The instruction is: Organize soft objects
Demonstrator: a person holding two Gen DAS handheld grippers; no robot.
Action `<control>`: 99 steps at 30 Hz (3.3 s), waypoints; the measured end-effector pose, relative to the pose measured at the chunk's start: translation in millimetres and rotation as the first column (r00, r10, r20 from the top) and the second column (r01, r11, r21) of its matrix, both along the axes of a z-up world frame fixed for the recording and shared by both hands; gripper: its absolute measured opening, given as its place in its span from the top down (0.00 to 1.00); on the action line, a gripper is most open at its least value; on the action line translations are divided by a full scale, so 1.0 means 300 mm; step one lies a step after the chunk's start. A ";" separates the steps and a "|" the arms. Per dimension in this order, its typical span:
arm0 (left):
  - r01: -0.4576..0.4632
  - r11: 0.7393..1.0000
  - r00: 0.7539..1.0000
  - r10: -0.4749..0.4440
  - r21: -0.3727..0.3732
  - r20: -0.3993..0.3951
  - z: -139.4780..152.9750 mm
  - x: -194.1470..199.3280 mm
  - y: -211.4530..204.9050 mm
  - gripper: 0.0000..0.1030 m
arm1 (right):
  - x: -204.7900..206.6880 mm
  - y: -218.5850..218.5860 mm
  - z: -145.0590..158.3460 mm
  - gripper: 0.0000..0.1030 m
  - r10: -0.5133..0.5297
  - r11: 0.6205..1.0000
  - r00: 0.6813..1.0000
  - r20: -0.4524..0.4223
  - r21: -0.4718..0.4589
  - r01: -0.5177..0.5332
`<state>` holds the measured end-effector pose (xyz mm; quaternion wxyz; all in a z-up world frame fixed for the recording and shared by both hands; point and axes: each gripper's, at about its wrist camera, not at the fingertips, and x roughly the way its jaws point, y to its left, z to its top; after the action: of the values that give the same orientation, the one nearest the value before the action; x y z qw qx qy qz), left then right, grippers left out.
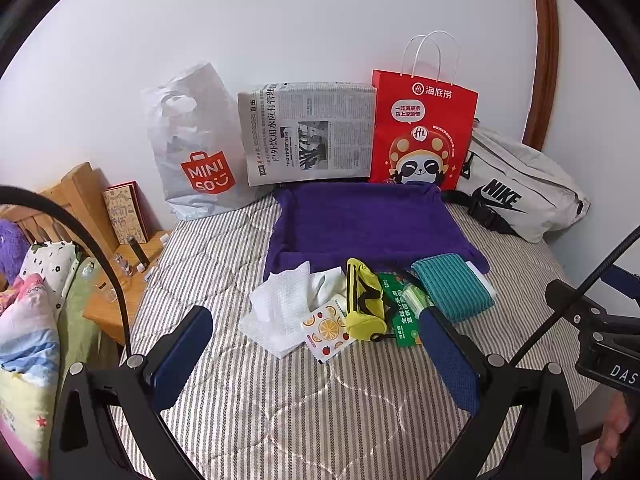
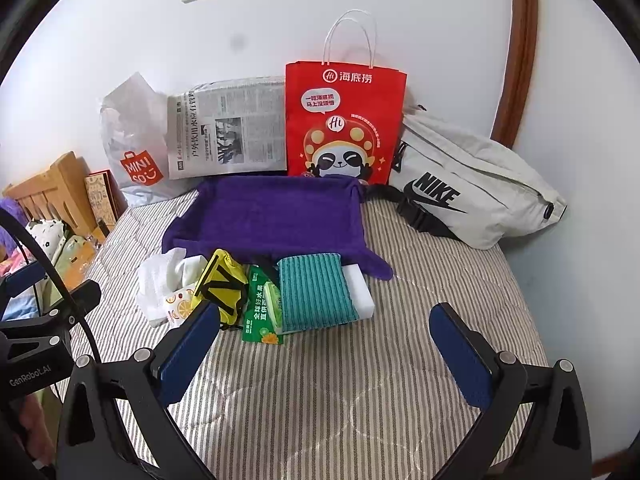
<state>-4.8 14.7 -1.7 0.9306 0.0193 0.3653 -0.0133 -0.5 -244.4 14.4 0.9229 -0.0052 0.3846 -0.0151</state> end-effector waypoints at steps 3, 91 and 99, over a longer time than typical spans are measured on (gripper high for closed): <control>0.001 1.000 1.000 -0.001 -0.003 -0.002 0.002 0.001 0.001 0.00 | -0.002 0.002 0.003 0.00 0.002 1.000 1.000 0.002 -0.003 -0.002; -0.003 0.992 0.983 -0.020 -0.126 -0.183 -0.596 0.368 0.277 0.86 | 0.342 -0.209 -0.431 0.00 -0.048 0.986 0.973 -0.225 0.142 0.081; 0.005 0.991 0.984 -0.028 -0.131 -0.175 -0.596 0.369 0.283 0.85 | 0.416 -0.037 -0.468 0.01 0.105 0.994 0.967 -0.233 0.064 -0.093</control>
<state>105.7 99.6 -180.4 0.8937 -0.0396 0.4445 -0.0465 124.3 -255.6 -126.1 0.8702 -0.0018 0.4909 0.0419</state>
